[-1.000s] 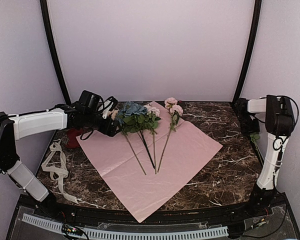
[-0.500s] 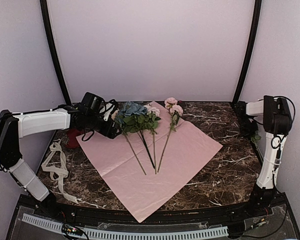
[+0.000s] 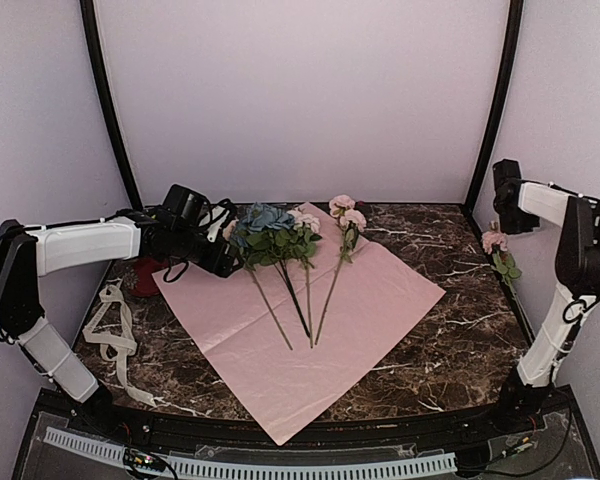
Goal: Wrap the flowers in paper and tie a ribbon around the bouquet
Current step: Pick up the fake flower from the corner of the board, then pass from the right arm to the left
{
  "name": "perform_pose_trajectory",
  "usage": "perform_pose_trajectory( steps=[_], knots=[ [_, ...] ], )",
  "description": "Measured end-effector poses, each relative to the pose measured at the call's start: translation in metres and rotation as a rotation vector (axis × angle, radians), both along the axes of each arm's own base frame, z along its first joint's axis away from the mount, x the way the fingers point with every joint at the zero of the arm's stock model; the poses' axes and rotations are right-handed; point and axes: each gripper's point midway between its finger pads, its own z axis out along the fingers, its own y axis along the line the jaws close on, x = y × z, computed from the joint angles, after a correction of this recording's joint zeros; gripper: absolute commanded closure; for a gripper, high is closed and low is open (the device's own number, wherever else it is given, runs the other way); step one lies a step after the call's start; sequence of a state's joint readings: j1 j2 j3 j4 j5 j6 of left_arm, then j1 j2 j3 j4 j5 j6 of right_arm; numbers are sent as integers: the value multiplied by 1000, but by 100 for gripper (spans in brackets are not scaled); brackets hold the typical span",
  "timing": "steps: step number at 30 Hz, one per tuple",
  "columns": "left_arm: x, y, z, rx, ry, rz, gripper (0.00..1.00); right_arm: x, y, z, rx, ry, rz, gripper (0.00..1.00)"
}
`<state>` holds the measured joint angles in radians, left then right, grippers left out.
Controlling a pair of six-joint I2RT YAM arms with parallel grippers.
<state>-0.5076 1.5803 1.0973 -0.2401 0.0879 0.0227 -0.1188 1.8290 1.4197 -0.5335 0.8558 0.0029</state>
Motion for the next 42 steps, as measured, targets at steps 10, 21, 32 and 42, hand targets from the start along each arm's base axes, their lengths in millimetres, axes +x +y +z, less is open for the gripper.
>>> perform_pose_trajectory(
  steps=[10, 21, 32, 42],
  knots=[
    [0, 0, 0, 1, 1, 0, 17, 30, 27, -63, 209, 62, 128, 29],
    [1, 2, -3, 20, -5, -1, 17, 79, 9, -119, 175, 167, 120, 27],
    [4, 2, -12, 39, 12, -1, 17, 87, -5, -150, 123, 254, 125, 92],
    [5, 1, -14, 42, 17, -2, 17, 81, 0, -104, 37, 190, 156, 100]
  ],
)
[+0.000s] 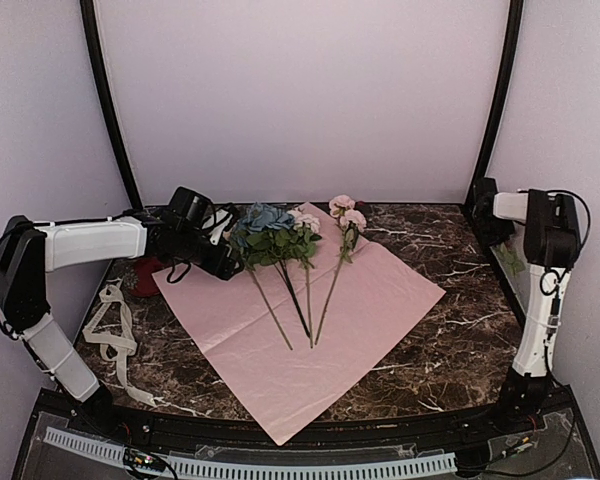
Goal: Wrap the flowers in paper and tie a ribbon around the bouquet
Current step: Pass from the right arm to the left
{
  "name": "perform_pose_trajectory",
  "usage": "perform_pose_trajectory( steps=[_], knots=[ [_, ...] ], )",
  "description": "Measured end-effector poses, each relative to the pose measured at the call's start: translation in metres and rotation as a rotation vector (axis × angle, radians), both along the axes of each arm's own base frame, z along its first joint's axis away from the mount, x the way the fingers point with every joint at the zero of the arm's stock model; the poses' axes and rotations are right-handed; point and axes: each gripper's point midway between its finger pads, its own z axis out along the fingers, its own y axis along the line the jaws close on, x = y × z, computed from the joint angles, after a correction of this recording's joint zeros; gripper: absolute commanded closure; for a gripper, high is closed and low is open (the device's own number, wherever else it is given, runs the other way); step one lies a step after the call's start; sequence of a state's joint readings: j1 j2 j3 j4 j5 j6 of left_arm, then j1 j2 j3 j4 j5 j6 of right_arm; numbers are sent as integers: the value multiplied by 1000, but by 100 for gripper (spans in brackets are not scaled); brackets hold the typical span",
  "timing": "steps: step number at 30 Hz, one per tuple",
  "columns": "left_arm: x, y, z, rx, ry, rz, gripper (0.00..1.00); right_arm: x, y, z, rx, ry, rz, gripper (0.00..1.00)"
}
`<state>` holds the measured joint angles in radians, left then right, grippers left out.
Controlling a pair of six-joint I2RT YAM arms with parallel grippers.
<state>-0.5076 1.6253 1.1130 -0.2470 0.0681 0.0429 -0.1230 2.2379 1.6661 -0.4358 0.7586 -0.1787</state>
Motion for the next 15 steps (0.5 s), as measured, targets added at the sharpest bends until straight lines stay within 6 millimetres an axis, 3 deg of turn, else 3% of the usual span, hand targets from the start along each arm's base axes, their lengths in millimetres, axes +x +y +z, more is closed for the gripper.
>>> perform_pose_trajectory(
  steps=[3, 6, 8, 10, 11, 15],
  knots=[
    [0, 0, 0, -2, 0, -2, 19, 2, 9, 78, -52, -152, 10, 100],
    [0, -3, 3, -14, -6, -8, 21, -2, 38, 189, -104, -396, 55, 100],
    [0, -5, 9, -34, -22, -18, 22, -17, 76, 271, -112, -590, 115, 100],
    [-3, -7, 19, -61, -50, -35, 23, -32, 113, 326, -78, -722, 188, 100],
    [-6, -9, 27, -79, -75, -50, 23, -41, 142, 354, -28, -794, 257, 100],
    [-30, -26, 69, -164, -185, -167, 22, -76, 256, 426, 321, -999, 613, 100]
  ],
)
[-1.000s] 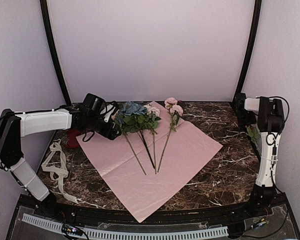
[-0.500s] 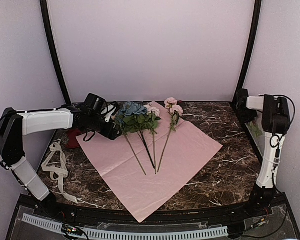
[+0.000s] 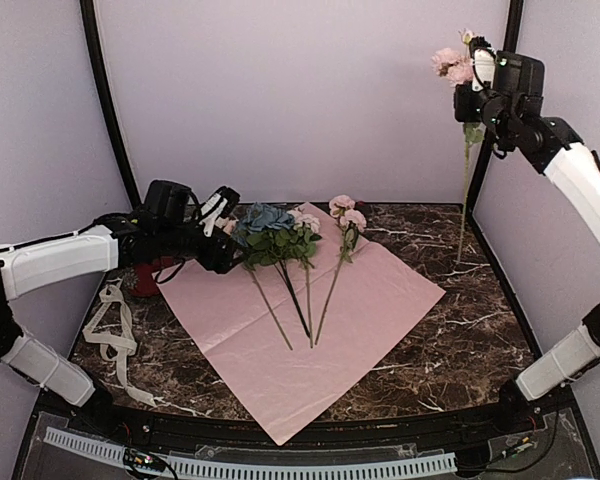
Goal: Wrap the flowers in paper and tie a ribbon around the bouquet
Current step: Pass from the right arm to the left
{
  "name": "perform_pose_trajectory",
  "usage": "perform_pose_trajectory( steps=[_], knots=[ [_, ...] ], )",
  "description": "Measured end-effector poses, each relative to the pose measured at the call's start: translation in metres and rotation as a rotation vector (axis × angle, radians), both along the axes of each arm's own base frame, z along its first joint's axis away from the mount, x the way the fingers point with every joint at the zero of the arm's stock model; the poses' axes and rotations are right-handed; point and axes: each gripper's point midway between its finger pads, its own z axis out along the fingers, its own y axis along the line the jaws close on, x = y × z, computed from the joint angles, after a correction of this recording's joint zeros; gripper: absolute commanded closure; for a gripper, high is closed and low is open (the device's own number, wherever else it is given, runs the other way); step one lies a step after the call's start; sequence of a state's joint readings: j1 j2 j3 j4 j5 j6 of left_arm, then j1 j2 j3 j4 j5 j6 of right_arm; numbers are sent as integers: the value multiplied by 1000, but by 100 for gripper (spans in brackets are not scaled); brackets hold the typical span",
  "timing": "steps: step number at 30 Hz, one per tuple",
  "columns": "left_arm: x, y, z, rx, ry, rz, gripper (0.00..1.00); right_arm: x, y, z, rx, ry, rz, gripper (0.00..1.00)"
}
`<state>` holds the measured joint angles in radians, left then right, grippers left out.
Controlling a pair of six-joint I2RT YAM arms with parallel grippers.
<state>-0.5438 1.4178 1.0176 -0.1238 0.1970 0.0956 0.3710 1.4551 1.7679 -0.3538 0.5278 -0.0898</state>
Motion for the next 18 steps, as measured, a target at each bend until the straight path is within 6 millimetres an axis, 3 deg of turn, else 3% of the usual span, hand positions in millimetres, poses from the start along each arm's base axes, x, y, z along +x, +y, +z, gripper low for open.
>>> perform_pose_trajectory(
  steps=[4, 8, 11, 14, 16, 18],
  knots=[
    [-47, -43, 62, -168, -117, -222, 18, -54, 97, 43, 275, -106, 501, 100],
    [-92, -73, 117, -336, -209, -409, 16, -97, 176, 46, 538, -114, 890, 100],
    [-117, -90, 141, -441, -224, -508, 17, -110, 239, 24, 680, -36, 1099, 100],
    [-124, -100, 145, -494, -196, -536, 24, -114, 302, -16, 765, 107, 1233, 100],
    [-119, -102, 139, -494, -177, -508, 34, -119, 335, -45, 802, 211, 1290, 100],
    [-108, -101, 129, -473, -158, -451, 50, -124, 355, -65, 823, 285, 1322, 100]
  ],
)
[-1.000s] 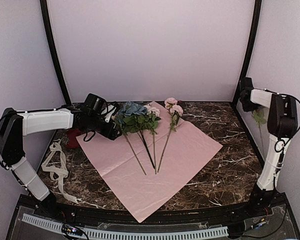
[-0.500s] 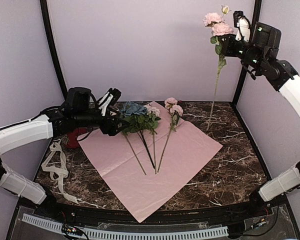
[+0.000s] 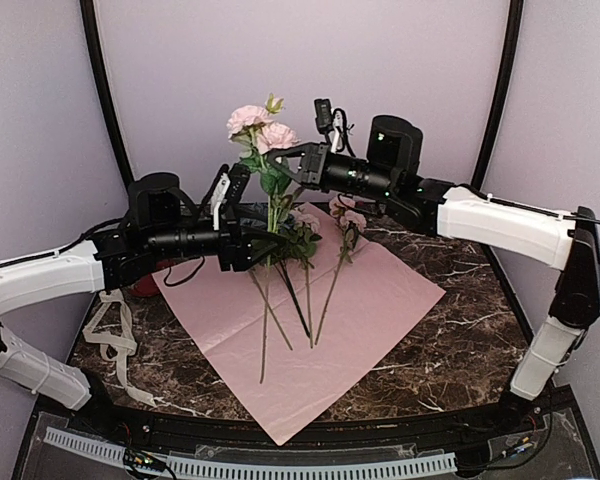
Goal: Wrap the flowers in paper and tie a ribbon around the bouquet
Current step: Pass from the right arm to the left
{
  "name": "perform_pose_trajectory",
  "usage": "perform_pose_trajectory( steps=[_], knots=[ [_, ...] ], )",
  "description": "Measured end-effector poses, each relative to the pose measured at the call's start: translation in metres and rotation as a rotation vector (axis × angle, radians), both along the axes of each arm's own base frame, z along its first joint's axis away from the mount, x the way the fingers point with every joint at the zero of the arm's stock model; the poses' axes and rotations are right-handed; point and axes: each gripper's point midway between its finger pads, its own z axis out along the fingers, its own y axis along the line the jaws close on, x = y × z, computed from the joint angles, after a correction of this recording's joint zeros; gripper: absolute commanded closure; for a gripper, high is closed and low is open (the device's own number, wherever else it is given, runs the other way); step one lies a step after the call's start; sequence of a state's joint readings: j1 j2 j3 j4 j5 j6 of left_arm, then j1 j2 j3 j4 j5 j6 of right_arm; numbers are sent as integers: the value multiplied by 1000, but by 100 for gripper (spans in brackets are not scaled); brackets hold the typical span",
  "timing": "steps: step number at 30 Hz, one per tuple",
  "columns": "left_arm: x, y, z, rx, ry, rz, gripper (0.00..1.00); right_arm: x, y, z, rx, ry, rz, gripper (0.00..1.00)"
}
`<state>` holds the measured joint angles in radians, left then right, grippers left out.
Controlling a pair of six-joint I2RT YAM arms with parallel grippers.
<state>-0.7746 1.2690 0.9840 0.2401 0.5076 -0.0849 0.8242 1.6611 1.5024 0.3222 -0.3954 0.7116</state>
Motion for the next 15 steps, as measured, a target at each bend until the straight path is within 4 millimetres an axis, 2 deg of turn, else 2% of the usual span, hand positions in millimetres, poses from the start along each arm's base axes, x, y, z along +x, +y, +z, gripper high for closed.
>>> perform_pose_trajectory(
  steps=[1, 3, 5, 6, 7, 11, 12, 14, 15],
  knots=[
    [5, 2, -7, 17, 11, 28, 59, -3, 13, -15, -18, 28, 29, 100],
    [11, 6, -19, 39, 35, 78, 75, -10, 24, -24, -28, 57, 63, 100],
    [14, 12, -34, 55, 56, 117, 82, -16, 28, -23, -24, 59, 83, 100],
    [14, 16, -41, 63, 67, 135, 87, -17, 28, -19, -14, 54, 88, 100],
    [14, 20, -48, 69, 77, 154, 97, -18, 28, -15, -4, 47, 89, 100],
    [14, 25, -56, 61, 108, 187, 100, -19, 28, -8, 18, 42, 98, 100],
    [15, 26, -56, 57, 117, 196, 100, -18, 28, -8, 17, 42, 96, 92],
    [17, 26, -57, 49, 142, 214, 100, -15, 27, -11, 5, 43, 76, 60],
    [20, 26, -59, 46, 164, 236, 100, -10, 25, -13, -12, 49, 54, 48]
  ],
)
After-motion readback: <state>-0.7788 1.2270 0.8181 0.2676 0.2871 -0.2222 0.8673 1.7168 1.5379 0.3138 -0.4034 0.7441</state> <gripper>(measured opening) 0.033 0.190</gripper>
